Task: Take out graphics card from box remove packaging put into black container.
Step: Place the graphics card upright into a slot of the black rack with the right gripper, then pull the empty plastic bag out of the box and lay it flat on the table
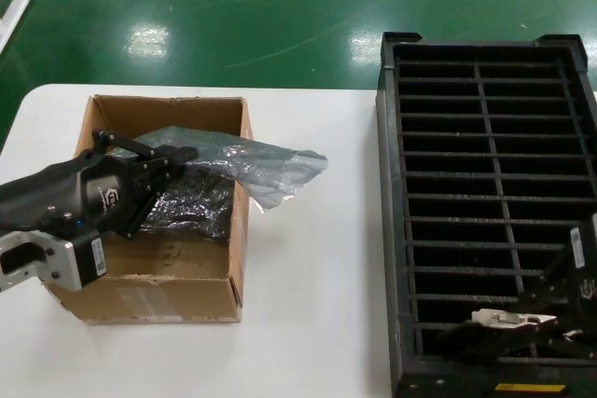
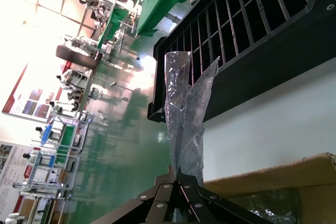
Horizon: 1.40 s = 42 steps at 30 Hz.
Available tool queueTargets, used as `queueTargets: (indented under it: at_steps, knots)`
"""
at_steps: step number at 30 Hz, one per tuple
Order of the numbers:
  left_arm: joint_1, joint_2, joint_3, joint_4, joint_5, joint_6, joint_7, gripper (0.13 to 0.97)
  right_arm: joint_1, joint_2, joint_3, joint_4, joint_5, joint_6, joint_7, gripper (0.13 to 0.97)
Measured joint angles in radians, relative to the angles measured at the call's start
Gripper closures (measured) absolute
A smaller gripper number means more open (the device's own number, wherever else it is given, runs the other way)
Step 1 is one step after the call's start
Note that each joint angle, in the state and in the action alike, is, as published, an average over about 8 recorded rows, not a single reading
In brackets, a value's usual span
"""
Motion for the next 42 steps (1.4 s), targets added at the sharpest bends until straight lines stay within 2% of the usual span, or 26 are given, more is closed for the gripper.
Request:
queueTargets:
  at_steps: [5,16,22,26,34,39,42]
  knots:
    - [0.000,0.000,0.000,0.000,0.000,0.000,0.000,0.959,0.006,-0.013,-0.002,-0.003,0.007,-0.006,-0.001,0.882]
    - [0.000,0.000,0.000,0.000,0.000,0.000,0.000,0.959,-0.030,-0.001,0.041,0.016,0.030,0.036,0.005,0.752]
    - [0.000,0.000,0.000,0.000,0.000,0.000,0.000,0.959,-0.161,0.021,0.176,0.051,0.071,0.230,-0.004,0.634]
    - [0.000,0.000,0.000,0.000,0.000,0.000,0.000,0.959,-0.288,0.009,0.300,0.065,0.101,0.407,-0.034,0.634]
    - [0.000,0.000,0.000,0.000,0.000,0.000,0.000,0.959,-0.478,-0.047,0.492,0.029,0.132,0.704,-0.102,0.424]
    - [-0.001,0.000,0.000,-0.001,0.000,0.000,-0.003,0.959,-0.525,-0.071,0.554,-0.002,0.158,0.795,-0.108,0.342]
    - [-0.009,0.000,0.005,-0.013,0.000,0.002,-0.044,0.959,-0.530,-0.073,0.561,-0.007,0.163,0.805,-0.108,0.280]
